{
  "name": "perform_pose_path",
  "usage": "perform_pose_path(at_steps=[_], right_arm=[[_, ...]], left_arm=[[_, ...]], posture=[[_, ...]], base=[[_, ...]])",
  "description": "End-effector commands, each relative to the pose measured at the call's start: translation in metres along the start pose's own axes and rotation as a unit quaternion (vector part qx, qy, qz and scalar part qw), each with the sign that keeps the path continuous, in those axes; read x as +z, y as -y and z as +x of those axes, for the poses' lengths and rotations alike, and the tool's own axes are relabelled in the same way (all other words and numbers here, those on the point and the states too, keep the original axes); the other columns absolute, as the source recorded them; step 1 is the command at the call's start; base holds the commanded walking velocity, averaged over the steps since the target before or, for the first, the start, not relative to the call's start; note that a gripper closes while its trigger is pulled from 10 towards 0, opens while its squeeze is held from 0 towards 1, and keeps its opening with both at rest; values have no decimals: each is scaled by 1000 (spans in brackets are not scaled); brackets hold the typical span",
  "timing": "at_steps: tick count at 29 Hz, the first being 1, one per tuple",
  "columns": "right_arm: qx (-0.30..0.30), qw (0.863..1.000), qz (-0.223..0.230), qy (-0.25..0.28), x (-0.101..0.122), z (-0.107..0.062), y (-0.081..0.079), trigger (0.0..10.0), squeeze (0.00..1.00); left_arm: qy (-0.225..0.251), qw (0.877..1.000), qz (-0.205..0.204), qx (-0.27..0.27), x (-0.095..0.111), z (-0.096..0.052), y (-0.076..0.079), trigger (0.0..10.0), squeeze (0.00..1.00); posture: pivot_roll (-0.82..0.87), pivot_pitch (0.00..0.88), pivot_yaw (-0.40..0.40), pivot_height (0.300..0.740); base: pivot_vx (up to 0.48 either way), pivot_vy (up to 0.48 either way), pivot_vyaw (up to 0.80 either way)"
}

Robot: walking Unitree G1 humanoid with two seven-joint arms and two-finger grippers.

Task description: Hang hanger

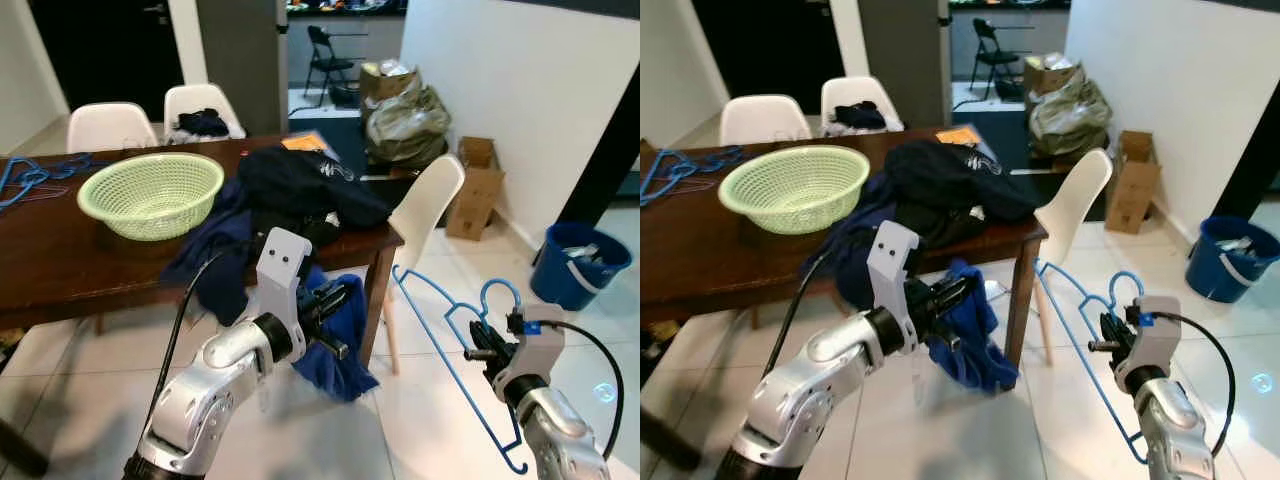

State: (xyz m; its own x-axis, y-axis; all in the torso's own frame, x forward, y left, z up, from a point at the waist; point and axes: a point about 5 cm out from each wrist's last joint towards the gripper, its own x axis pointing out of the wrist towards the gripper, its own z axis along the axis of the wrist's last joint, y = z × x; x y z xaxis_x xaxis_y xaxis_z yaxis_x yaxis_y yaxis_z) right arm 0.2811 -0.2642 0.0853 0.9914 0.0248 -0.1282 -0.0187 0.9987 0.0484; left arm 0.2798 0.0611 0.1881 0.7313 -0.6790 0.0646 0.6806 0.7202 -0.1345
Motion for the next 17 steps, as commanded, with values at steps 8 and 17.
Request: perform_pose_path(at_steps=[8,17], right_arm=[[2,1000,0,4,2,0,-1,10000,0],[-5,1000,-13,-18,-5,-2,0,10000,0]], left_arm=[[14,999,25,25,2,-2,-11,10000,0],[-18,995,78,56,-13,-9,-26,10000,0]], posture=[[-54,0,-16,740],[-53,0,-14,740]], base=[[0,0,0],[0,0,0]])
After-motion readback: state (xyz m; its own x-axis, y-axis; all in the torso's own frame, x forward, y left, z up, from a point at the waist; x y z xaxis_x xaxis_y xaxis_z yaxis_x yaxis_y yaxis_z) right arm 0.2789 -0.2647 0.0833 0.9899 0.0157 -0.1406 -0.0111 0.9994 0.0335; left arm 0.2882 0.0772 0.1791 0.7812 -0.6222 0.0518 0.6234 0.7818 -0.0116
